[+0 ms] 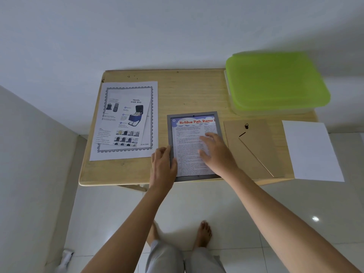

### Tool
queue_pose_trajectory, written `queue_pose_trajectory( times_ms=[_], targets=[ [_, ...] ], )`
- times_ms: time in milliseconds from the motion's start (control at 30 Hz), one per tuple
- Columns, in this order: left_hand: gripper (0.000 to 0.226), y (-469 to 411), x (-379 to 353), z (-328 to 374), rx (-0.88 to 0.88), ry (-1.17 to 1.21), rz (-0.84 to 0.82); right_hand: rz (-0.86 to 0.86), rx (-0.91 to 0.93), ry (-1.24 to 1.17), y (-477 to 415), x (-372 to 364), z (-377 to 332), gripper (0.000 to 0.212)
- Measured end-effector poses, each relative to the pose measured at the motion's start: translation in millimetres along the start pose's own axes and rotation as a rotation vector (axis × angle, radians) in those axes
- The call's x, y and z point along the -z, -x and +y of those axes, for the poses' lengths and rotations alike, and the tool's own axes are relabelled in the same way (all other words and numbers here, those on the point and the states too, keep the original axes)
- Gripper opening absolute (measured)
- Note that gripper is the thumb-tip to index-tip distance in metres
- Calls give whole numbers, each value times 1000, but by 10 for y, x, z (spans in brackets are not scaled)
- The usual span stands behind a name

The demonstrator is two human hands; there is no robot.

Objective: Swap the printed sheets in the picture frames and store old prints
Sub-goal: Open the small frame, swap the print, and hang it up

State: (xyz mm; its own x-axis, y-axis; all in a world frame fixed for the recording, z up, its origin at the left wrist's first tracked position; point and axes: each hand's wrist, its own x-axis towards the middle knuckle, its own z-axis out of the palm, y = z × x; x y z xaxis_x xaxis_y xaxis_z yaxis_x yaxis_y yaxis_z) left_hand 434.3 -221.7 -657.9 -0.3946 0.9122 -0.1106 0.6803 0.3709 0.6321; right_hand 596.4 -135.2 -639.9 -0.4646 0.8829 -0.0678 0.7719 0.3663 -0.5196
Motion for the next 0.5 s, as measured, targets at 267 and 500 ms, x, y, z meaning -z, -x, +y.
queue_pose_trajectory(
  times_ms=[267, 500],
  targets=[
    [56, 129, 9, -190, -146, -214, -9, 257, -371, 65, 272, 417, 700, 48],
    [62, 143, -51, -247, -148, -183, -20, 291, -524, 96, 240, 399, 815, 44]
  ],
)
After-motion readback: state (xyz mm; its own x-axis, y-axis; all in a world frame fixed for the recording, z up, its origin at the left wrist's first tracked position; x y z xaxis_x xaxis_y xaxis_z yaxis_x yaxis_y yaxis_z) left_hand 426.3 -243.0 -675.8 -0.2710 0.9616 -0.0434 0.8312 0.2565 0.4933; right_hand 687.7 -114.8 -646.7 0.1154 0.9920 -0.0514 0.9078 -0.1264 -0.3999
